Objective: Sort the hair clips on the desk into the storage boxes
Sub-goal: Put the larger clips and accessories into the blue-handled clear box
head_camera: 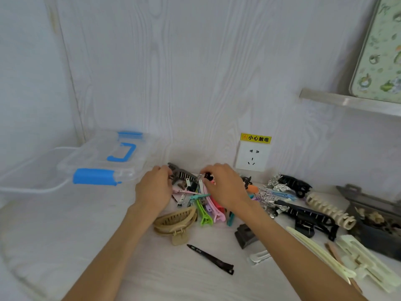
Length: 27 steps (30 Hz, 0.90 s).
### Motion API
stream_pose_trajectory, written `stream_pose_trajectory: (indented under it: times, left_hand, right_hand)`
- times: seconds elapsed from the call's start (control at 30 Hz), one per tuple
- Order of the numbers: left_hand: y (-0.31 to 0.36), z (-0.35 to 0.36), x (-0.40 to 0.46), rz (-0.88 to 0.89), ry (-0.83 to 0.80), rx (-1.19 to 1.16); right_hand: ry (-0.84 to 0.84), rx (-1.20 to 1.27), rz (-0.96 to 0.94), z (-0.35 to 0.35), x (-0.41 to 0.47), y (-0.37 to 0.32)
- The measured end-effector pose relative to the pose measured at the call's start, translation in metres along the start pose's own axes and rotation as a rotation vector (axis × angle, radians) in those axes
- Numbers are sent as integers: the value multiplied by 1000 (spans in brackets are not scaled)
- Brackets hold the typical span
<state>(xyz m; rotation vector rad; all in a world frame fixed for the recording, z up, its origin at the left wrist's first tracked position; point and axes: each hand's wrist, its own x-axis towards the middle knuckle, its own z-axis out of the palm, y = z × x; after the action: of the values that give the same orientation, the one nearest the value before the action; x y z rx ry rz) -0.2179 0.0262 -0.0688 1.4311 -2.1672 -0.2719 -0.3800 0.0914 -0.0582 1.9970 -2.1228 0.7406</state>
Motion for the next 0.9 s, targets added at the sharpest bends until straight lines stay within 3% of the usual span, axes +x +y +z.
stream_pose_trajectory:
  times: [0.1, 0.17, 0.23, 0.4, 0.57, 0.77, 0.9]
  left_hand:
    - [0, 10, 11, 27, 31, -21]
    - [-5, 17, 12, 18, 15, -29]
    - [-9, 22, 10, 14, 21, -35]
    - [-6, 20, 11, 93, 183, -87]
    - [-3, 26, 9, 177, -35, 49]
    - [-2, 22, 9, 167, 19, 40]
    - [5, 17, 4, 193, 53, -110]
  right_hand:
    - [-113, 163, -5, 4, 8, -18]
    - [-231, 97, -25, 14, 10, -27]
    - [-255, 38, -30, 19, 12, -29]
    - [-315, 232, 133, 6, 18, -15]
    - [-452, 432, 232, -10, 13, -3]
    - [-212, 753, 421, -17, -2, 4]
    - [-82, 779, 482, -44, -22, 17]
